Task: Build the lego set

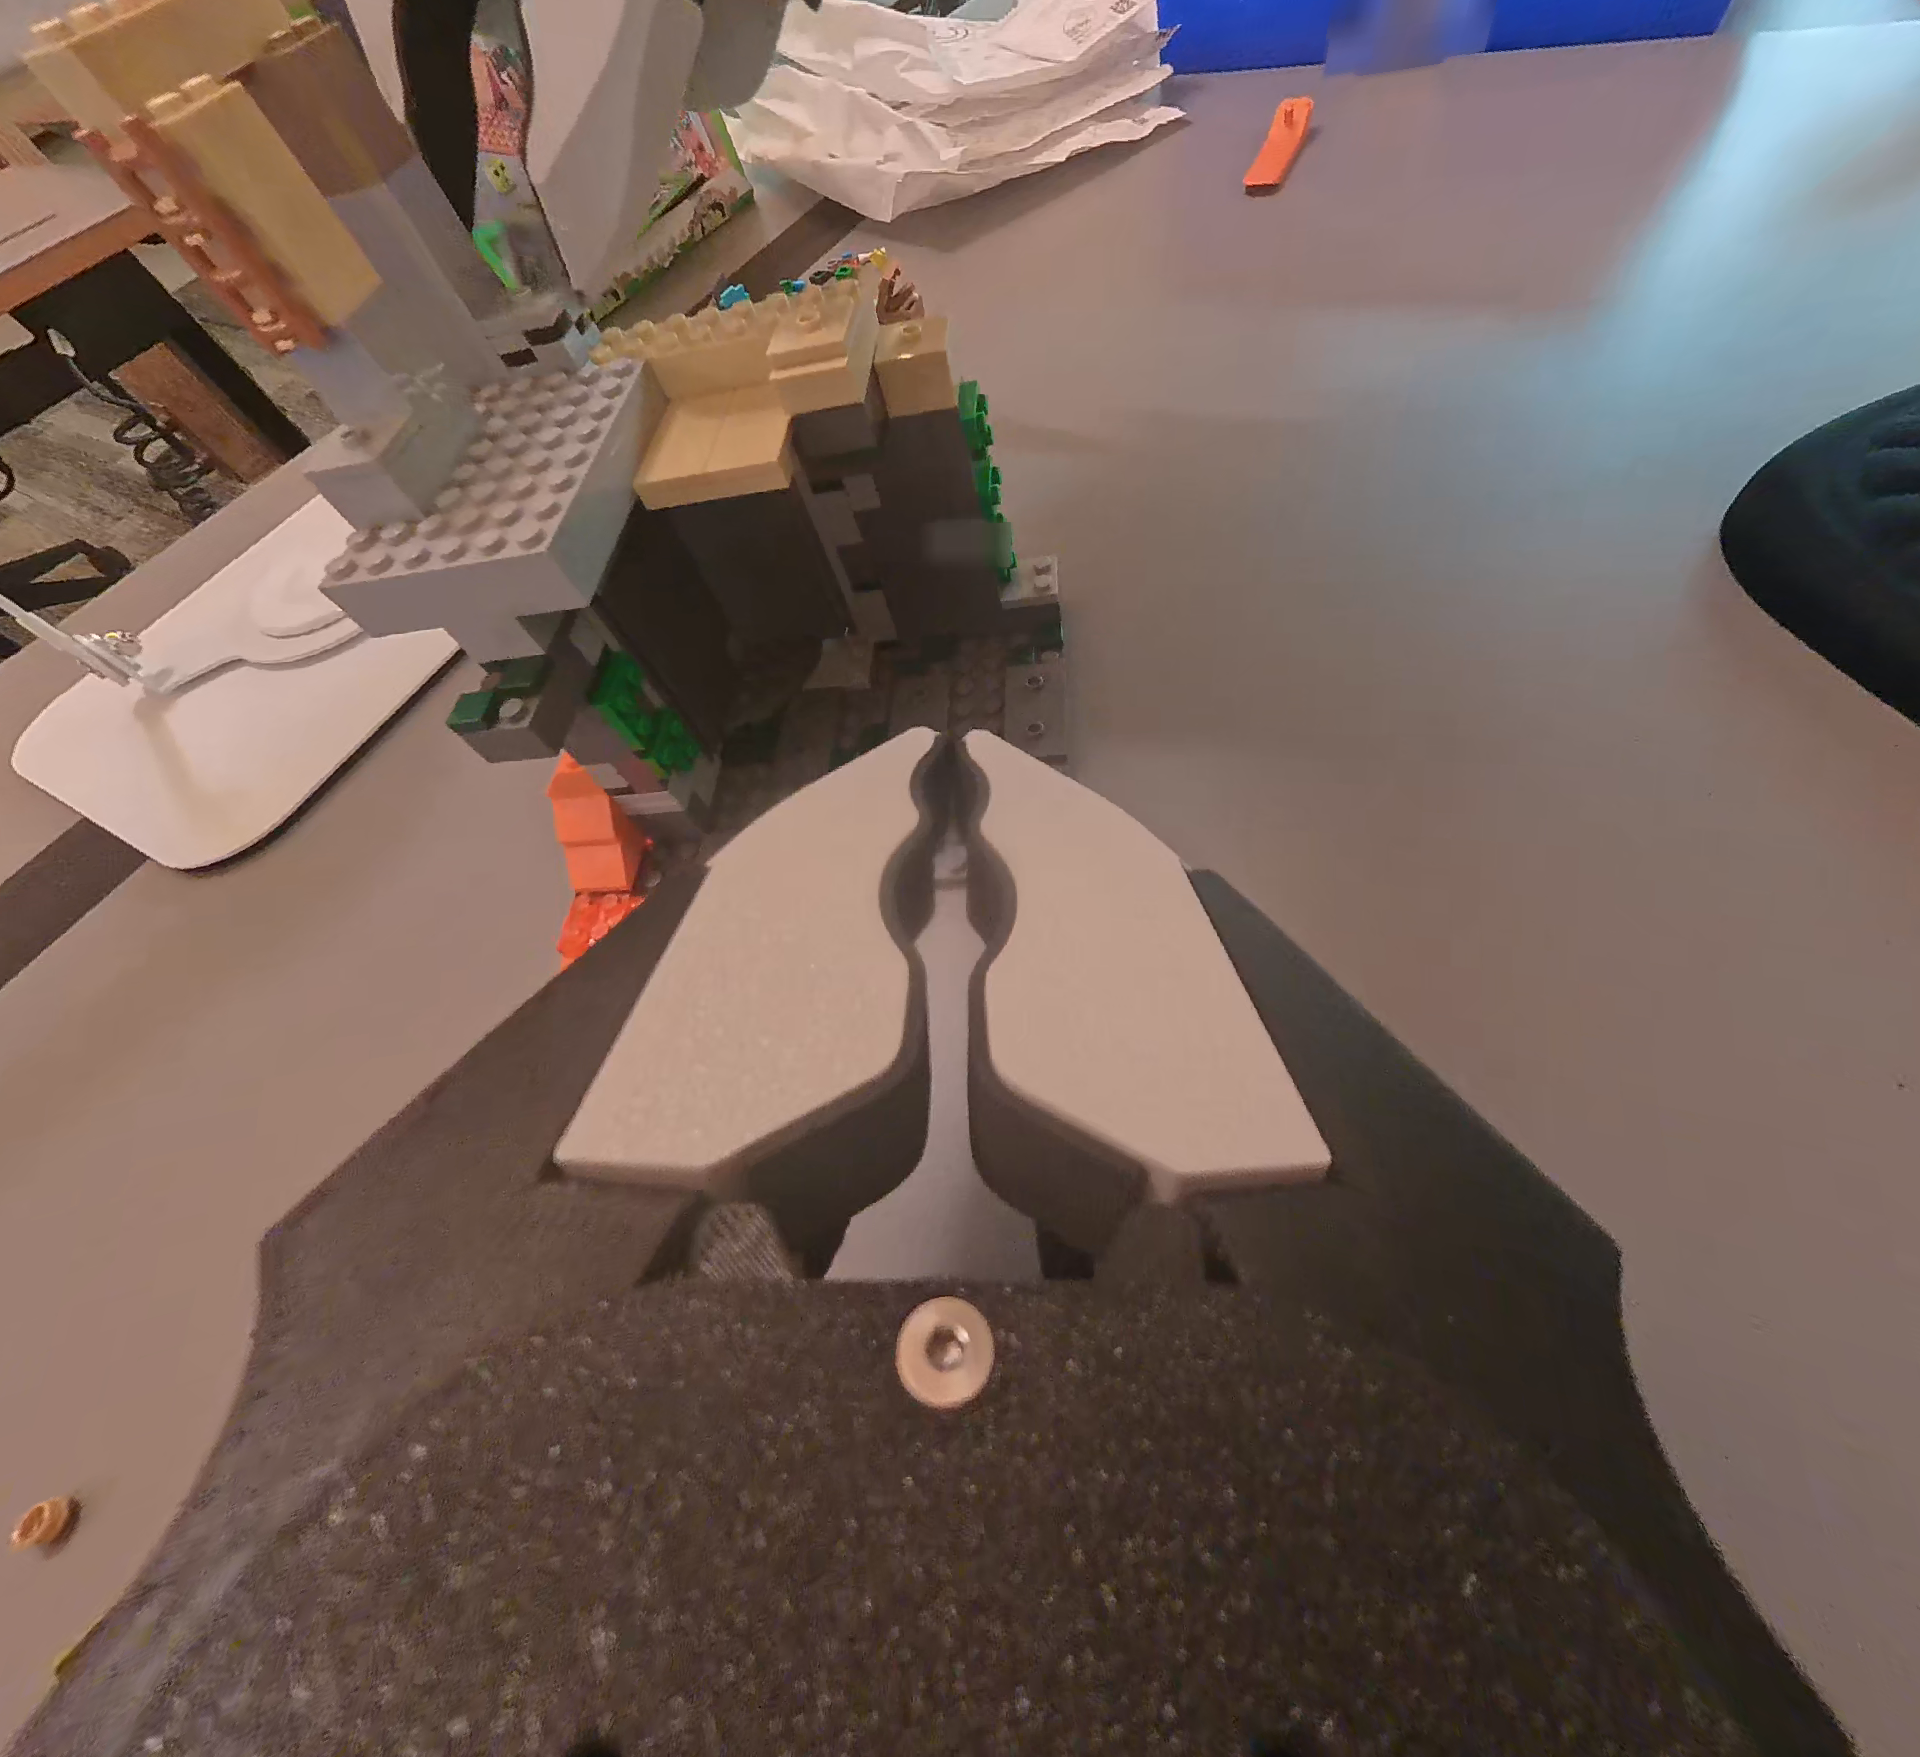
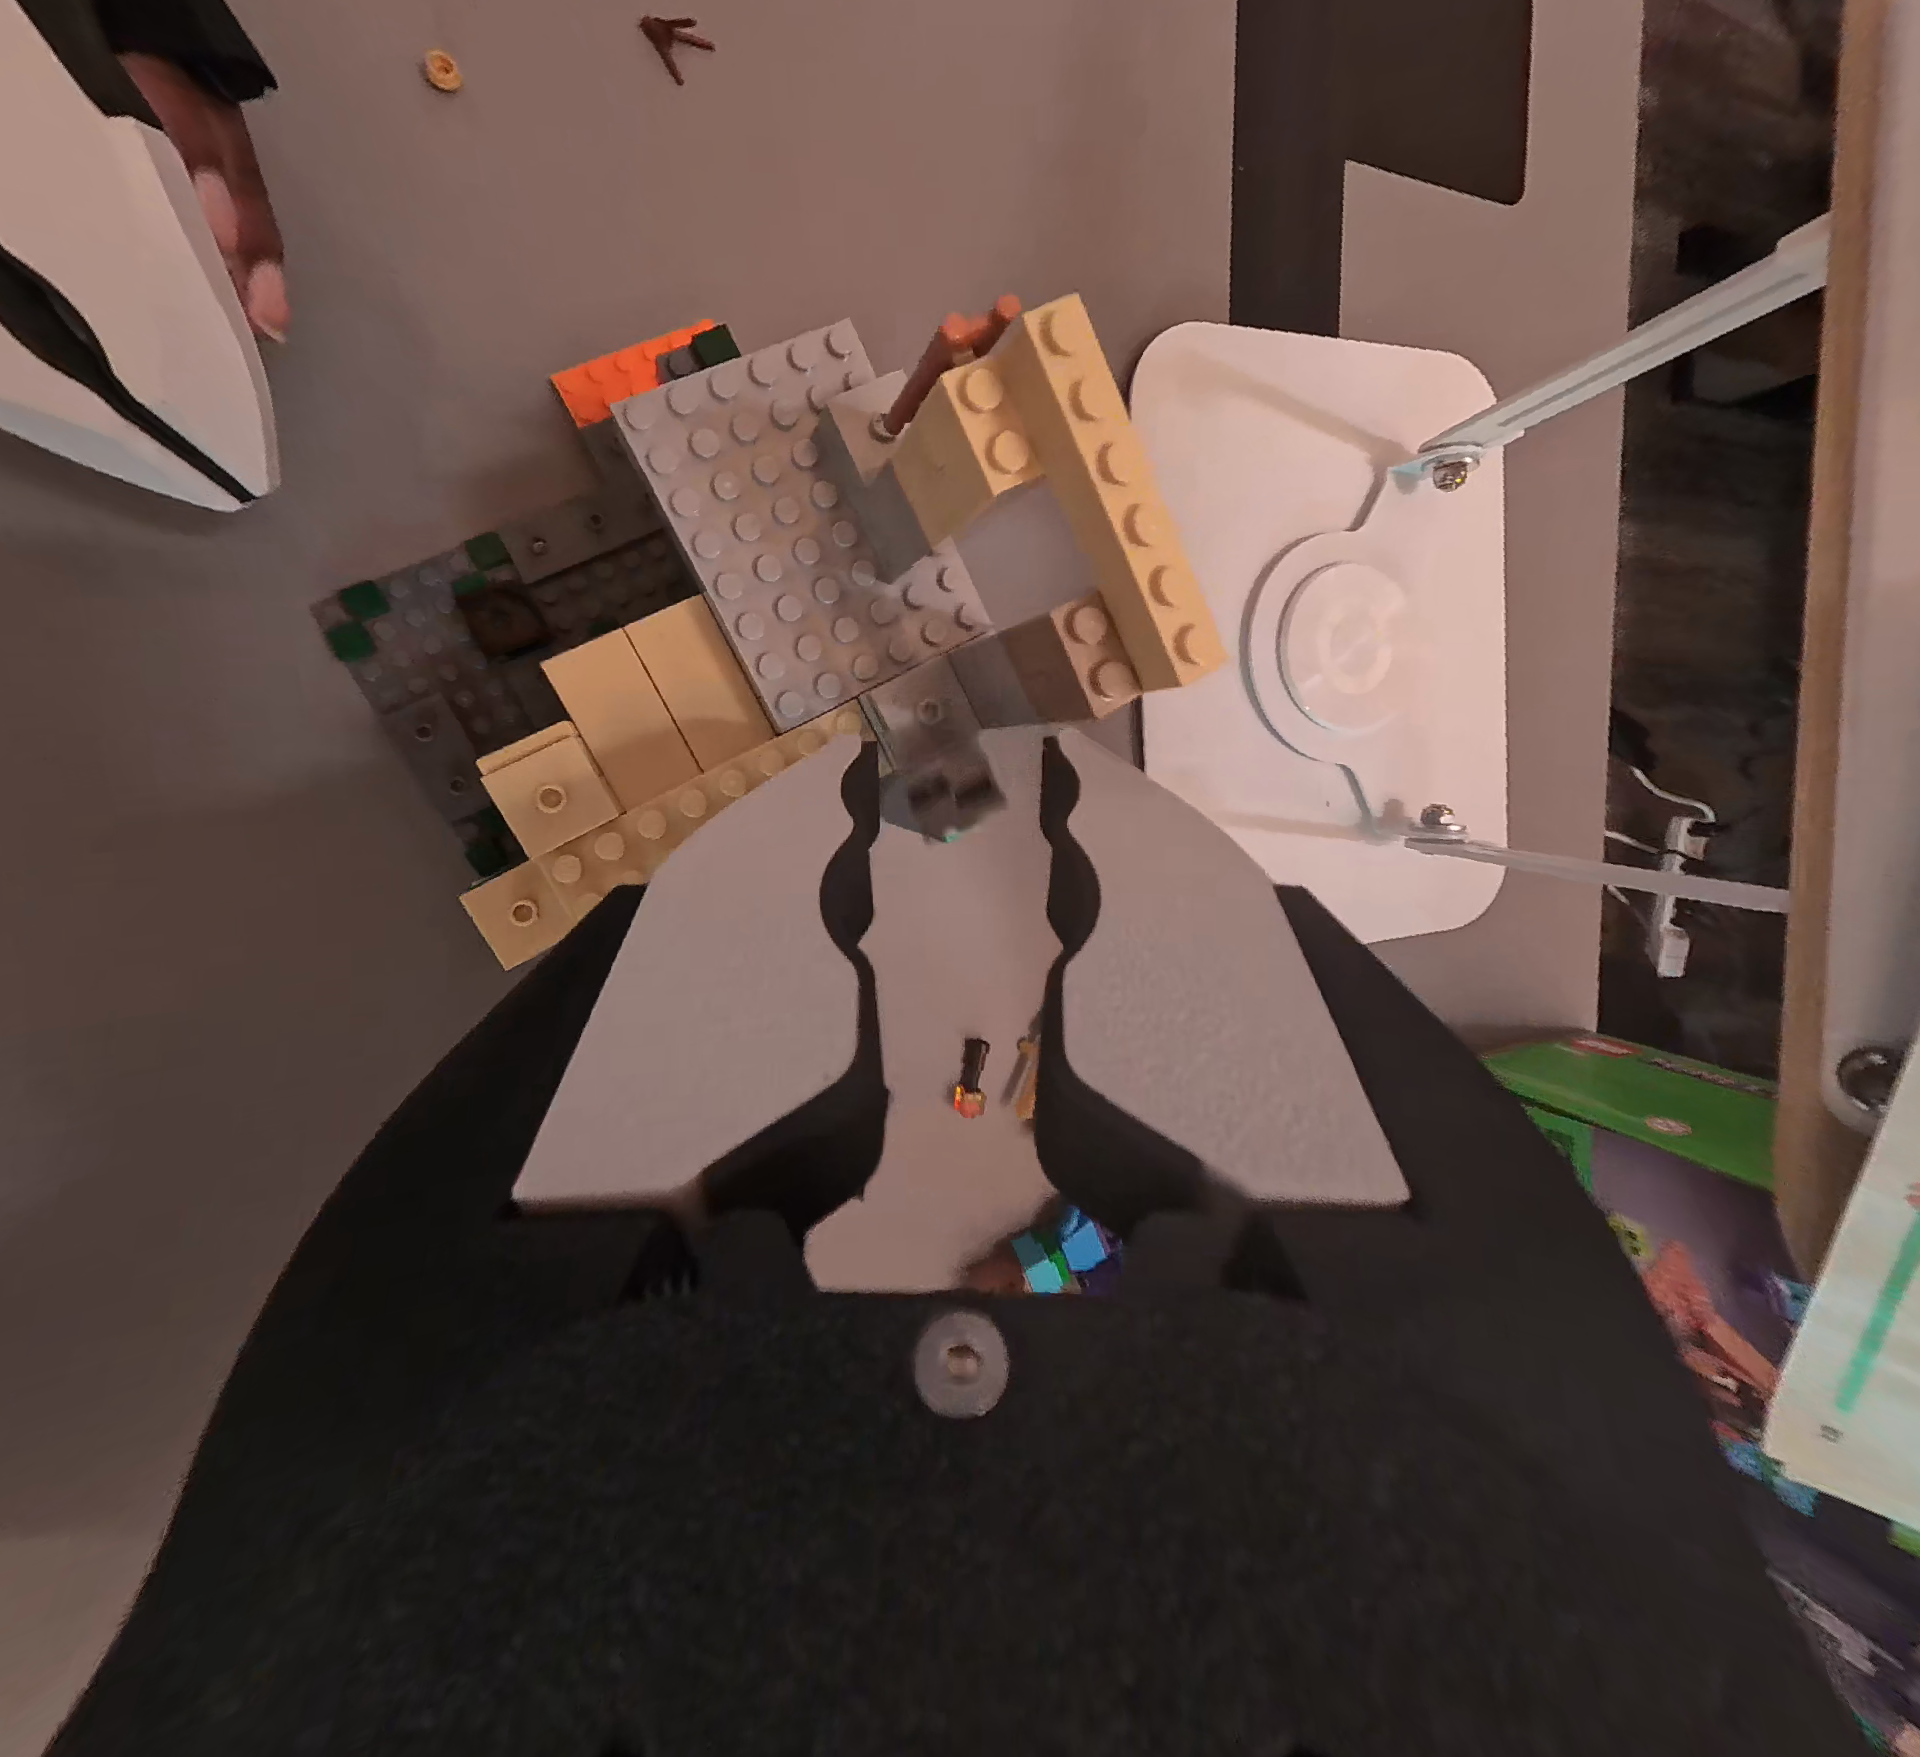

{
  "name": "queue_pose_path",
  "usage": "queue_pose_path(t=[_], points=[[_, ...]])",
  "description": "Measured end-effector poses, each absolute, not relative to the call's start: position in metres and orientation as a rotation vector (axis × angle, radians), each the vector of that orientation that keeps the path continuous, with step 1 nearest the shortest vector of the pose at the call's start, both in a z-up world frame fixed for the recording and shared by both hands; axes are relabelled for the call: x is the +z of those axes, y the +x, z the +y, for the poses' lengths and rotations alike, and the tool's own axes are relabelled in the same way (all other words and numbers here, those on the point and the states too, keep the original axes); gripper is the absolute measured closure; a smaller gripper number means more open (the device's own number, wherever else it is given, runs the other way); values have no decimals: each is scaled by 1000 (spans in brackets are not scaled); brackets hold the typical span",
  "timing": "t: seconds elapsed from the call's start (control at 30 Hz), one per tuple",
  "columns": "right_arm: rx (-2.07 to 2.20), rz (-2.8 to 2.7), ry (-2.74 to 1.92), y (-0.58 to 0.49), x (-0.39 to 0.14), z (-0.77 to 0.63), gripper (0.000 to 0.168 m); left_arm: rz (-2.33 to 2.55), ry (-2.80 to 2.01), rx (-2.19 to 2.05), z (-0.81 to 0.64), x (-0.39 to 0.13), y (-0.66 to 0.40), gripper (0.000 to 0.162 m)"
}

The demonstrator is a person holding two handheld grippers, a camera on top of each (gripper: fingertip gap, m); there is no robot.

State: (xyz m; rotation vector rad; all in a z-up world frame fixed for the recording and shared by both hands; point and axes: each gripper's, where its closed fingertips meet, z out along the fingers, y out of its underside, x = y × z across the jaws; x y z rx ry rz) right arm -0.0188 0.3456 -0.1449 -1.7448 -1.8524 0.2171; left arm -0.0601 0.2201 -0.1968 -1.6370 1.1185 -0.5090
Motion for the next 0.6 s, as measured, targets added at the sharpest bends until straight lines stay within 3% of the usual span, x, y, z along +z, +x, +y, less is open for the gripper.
queue_pose_path(t=[0.37,0.6], points=[[207,-1741,-1821,19,-149,351,141,1118,-1626,-506,219,-194,-61,162],[369,-1636,-1972,78,-203,297,141,1097,-1648,-518,222,-200,-61,162]])
